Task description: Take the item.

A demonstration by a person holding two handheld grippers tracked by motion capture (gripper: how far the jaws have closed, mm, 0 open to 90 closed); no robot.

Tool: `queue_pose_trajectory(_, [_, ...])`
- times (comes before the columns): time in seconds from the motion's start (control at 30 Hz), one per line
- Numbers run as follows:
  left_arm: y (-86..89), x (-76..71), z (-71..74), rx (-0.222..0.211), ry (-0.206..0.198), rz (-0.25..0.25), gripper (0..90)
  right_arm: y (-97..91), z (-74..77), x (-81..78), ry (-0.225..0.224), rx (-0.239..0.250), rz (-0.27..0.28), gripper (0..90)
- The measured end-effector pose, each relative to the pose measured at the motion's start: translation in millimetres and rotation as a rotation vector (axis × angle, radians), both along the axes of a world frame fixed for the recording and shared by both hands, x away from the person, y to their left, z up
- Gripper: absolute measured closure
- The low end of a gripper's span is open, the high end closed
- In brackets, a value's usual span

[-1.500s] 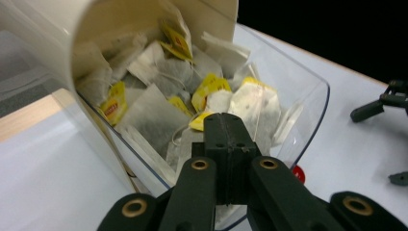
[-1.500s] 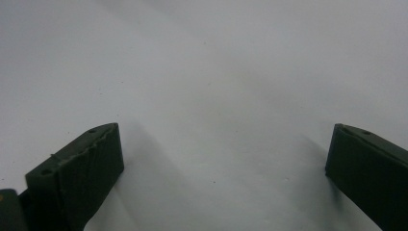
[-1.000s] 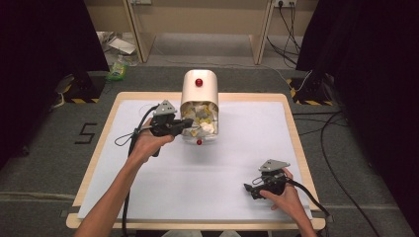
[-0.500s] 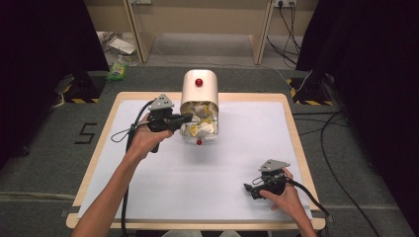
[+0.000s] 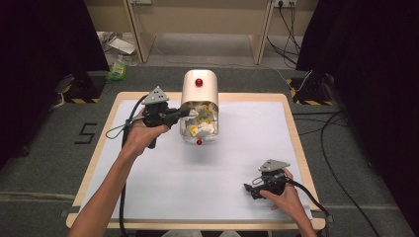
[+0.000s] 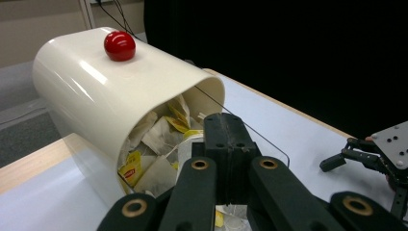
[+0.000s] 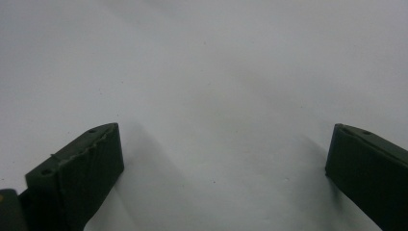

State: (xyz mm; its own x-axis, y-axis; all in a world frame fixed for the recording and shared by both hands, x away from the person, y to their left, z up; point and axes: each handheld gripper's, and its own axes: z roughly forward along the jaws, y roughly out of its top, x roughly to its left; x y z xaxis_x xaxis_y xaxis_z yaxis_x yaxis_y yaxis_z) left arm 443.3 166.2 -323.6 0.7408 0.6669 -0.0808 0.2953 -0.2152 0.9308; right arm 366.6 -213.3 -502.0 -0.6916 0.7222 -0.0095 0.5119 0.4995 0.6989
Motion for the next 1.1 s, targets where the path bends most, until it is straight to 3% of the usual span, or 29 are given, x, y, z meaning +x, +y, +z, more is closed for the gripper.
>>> queue_pose_trajectory(0.3, [9.5,-1.7,6.4,-0.014,-0.016,0.016,89.6,0.0,0.0,0.0,0.000,0.000,0.000,0.4])
queue_pose_trajectory(1.1, [79.8,-2.7,11.0,-0.063,-0.022,0.151,89.6,0.1,0.0,0.0,0.000,0.000,0.000,0.4])
